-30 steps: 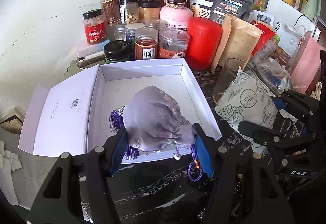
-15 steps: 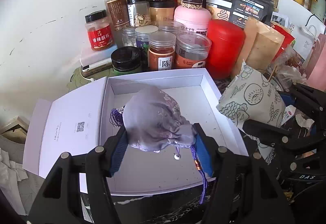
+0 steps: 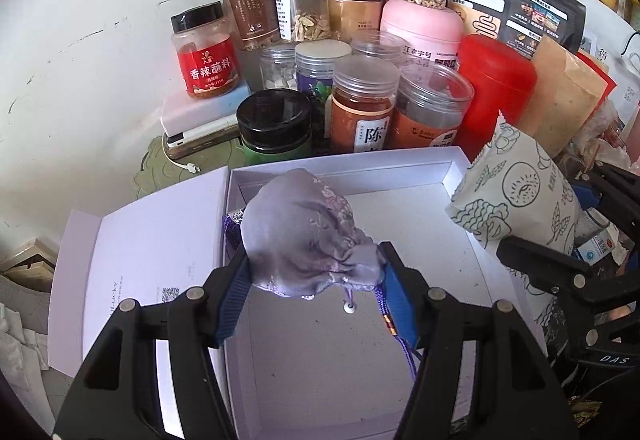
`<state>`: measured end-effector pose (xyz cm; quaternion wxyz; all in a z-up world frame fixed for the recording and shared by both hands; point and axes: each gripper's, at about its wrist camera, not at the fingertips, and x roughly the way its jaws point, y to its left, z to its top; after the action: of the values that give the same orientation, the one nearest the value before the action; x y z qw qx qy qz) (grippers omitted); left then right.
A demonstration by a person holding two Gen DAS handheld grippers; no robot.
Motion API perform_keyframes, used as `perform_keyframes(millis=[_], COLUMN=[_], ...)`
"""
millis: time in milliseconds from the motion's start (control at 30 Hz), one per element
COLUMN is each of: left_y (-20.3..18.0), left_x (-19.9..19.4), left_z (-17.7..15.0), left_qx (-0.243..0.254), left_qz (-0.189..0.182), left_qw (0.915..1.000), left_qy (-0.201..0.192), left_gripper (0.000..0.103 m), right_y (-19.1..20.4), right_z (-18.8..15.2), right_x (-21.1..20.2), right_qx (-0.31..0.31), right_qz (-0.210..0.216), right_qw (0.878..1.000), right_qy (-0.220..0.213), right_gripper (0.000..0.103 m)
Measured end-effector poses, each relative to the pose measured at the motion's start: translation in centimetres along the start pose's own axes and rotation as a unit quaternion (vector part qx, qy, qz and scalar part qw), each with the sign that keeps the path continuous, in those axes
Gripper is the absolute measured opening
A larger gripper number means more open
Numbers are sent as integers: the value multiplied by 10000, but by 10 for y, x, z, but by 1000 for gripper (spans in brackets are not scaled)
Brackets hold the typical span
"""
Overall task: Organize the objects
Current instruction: 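Carry the lavender sachet with the left tool while the right tool carries the white packet toward the white box, then release the white packet into the white box with the right tool while the left tool releases the sachet there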
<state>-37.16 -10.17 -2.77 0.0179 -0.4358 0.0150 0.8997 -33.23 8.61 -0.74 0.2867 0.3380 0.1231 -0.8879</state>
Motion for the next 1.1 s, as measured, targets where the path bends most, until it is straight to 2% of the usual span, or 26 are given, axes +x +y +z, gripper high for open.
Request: perform_keyframes(millis=[233,400,700,867,1100], left_y=[7,5,7,5,7], left_x=[23,43,67,67,58], left_z=[12,8,2,3,3], left_qx=[103,193,196,235,116], left_qz=[192,76,125,201,294], left_qw=[9997,9995,9979,9976,9972], left_qy=[68,257,603,618,683], left_gripper=[60,60,60,65,68], right_y=[0,-2,-6,-4,0], right_z=[6,3,-2,0,0], right_x=[26,47,68,64,57], right_qx=[-50,-11,50,-24,-116], right_qz=[-71,-59,62,-17,-168], right_qw=[9999,9995,9984,9991,9986], right_qy=[77,297,560,416,486], right_gripper=[56,56,56,56,58])
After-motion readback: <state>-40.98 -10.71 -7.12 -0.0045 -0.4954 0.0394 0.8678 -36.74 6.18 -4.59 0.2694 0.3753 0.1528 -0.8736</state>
